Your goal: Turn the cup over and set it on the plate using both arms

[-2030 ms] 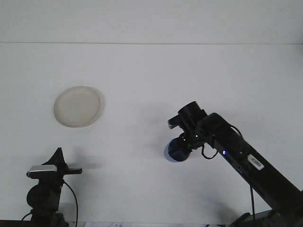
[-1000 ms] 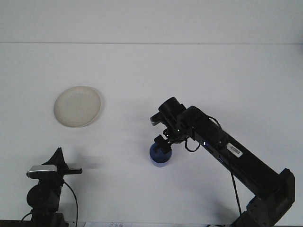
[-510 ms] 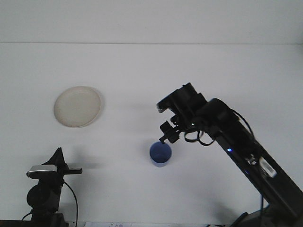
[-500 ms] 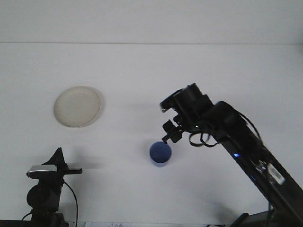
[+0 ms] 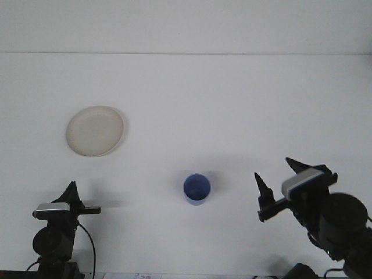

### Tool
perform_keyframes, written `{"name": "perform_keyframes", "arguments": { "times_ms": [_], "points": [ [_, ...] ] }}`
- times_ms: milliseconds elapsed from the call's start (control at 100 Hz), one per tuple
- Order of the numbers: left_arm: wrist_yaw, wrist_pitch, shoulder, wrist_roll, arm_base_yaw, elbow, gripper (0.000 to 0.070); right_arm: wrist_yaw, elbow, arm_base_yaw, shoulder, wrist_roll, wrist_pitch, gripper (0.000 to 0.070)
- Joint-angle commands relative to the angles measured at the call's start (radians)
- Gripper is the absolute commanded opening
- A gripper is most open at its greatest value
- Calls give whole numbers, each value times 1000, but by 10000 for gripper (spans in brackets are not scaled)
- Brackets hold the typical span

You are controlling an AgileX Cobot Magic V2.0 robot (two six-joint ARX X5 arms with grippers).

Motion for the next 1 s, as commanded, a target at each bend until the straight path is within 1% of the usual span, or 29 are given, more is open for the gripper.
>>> {"name": "perform_keyframes", "arguments": {
  "times_ms": [0,70,190,310,340,390,470,570,640,680,790,870,940,990],
  "points": [
    [1,10,-1,8,0,-19,12,4,-95,8,-89,34,46,577],
    [2,10,-1,8,0,-19,12,1,-172,8,-174,28,70,577],
    [1,10,-1,8,0,-19,12,-4,-290,8,-318,-19,112,576],
    [1,11,-1,2,0,-19,12,1,-362,8,-428,-18,120,576],
    [2,11,-1,-10,0,-19,12,5,-372,8,-446,-18,120,576],
    [2,11,-1,-58,0,-19,12,13,-384,8,-474,-18,117,576],
    [2,11,-1,-174,0,-19,12,16,-386,8,-491,-18,115,576],
    [2,16,-1,-294,0,-19,12,16,-386,8,-492,-18,115,576],
    [2,43,-1,-366,0,-19,12,16,-386,8,-492,-18,115,576],
    [4,64,-1,-393,0,-15,10,16,-386,8,-492,-18,115,576],
    [47,77,5,-401,0,53,12,24,-386,8,-492,-18,115,576],
    [47,64,43,-426,0,142,12,24,-386,8,-492,-18,115,576],
    [47,20,106,-419,0,250,12,24,-386,8,-492,-18,115,576],
    [57,-23,169,-396,0,337,16,24,-386,8,-492,-18,115,576]
  ]
}}
